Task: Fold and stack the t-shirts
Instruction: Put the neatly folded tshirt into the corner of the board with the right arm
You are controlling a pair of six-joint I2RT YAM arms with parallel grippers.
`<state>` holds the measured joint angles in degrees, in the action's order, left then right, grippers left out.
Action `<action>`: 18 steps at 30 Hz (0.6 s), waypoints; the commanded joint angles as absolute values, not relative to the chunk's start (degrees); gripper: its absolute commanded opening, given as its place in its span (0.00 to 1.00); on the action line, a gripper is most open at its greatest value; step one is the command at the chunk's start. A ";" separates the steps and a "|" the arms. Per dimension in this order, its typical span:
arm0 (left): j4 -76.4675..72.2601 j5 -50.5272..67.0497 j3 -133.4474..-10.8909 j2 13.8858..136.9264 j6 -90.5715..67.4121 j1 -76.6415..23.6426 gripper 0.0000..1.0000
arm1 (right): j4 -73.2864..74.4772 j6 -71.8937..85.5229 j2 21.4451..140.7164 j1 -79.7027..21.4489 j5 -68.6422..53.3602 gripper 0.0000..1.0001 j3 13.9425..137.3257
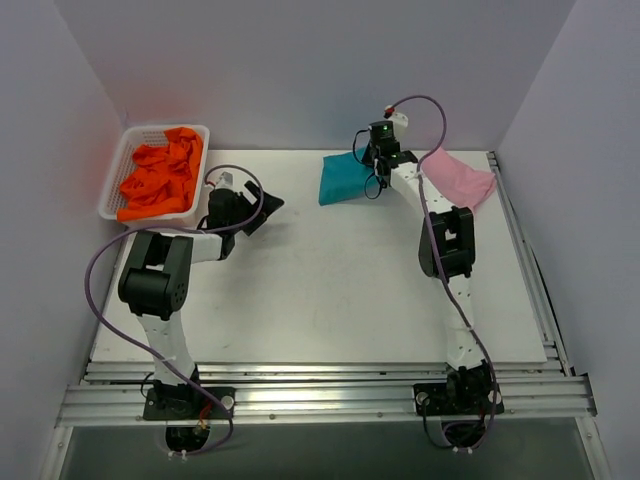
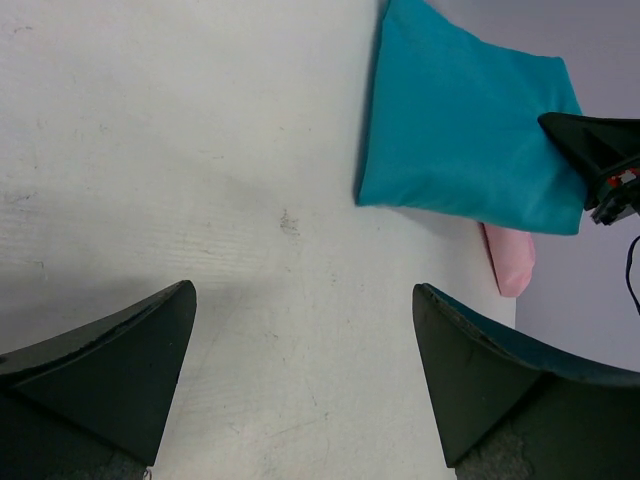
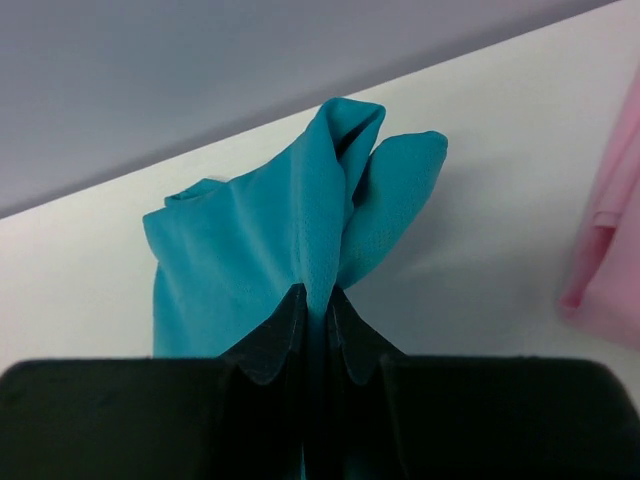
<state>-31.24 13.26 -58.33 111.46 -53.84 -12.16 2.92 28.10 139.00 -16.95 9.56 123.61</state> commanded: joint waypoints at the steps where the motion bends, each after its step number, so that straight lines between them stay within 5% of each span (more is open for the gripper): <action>1: -35.68 15.20 -58.97 113.02 -54.14 -11.78 0.98 | 8.08 25.58 140.70 -13.29 11.42 0.00 131.29; 18: -38.85 17.05 -60.91 117.42 -55.37 -11.78 0.99 | 10.55 22.06 135.36 -2.11 10.81 0.00 131.85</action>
<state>-34.61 15.77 -58.98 116.92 -55.29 -12.14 10.28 24.27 142.37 -2.37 9.23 133.25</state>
